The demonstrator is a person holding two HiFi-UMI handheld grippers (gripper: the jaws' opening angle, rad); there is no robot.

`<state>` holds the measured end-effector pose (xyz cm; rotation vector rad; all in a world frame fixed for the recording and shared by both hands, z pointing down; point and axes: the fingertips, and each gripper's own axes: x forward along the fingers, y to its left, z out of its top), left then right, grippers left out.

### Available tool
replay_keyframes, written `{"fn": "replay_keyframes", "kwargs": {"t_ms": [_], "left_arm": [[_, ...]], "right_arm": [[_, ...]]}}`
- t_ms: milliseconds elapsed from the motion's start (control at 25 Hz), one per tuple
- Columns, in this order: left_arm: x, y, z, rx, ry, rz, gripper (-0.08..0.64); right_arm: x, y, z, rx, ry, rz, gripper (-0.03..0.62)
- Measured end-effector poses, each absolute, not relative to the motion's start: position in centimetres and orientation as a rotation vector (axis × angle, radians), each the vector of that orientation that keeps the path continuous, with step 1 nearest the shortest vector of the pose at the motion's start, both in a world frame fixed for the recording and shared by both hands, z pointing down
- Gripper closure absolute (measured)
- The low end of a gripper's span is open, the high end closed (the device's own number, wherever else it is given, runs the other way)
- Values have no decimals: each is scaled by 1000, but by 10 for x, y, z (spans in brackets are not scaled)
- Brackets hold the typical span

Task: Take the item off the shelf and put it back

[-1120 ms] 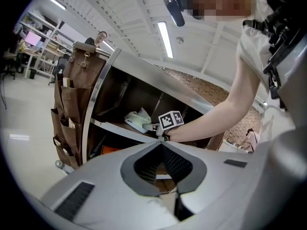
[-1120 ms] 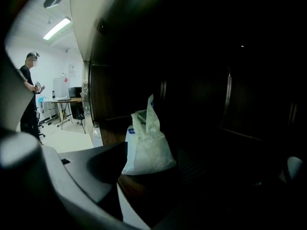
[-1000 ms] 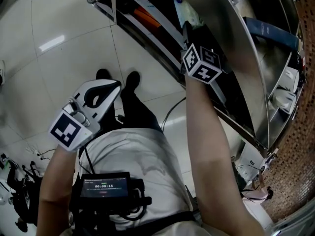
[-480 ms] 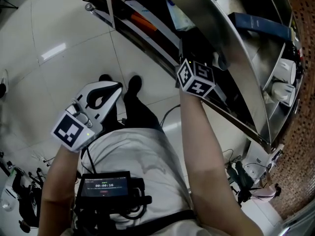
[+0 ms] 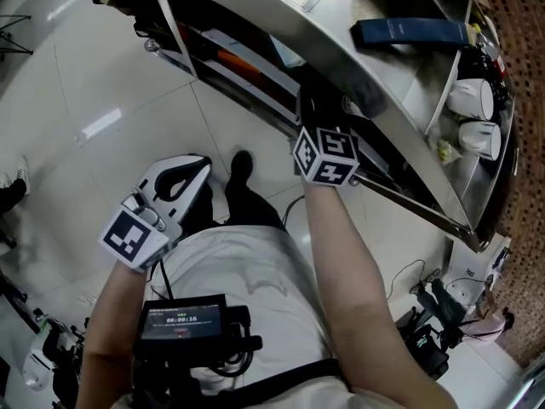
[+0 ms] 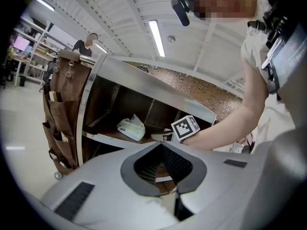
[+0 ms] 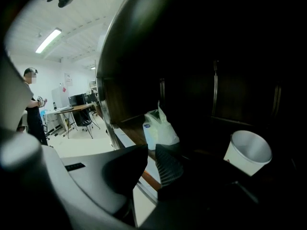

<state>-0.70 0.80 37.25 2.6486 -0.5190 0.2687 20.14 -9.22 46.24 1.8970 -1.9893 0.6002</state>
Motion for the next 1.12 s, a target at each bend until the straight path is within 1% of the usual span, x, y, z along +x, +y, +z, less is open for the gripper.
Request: {"fn": "replay_keyframes", "kwargs": {"t_ms": [120,280,520,1120], "left_arm": [[-9,5,366,2651,-525,277,555],[-12,1,358,2663,-529,288,555],[-15,-6,351,2698,-541,289,555],[-13,-12,303,2802,-536,256,555]], "right_arm": [[187,-81,458,1838,-2047,621,549],[165,-68,440,1757,-2188,626,586],[139,-49,401,1640,-2368,558,588],[74,-19,286,1411,-2722,456,588]]}}
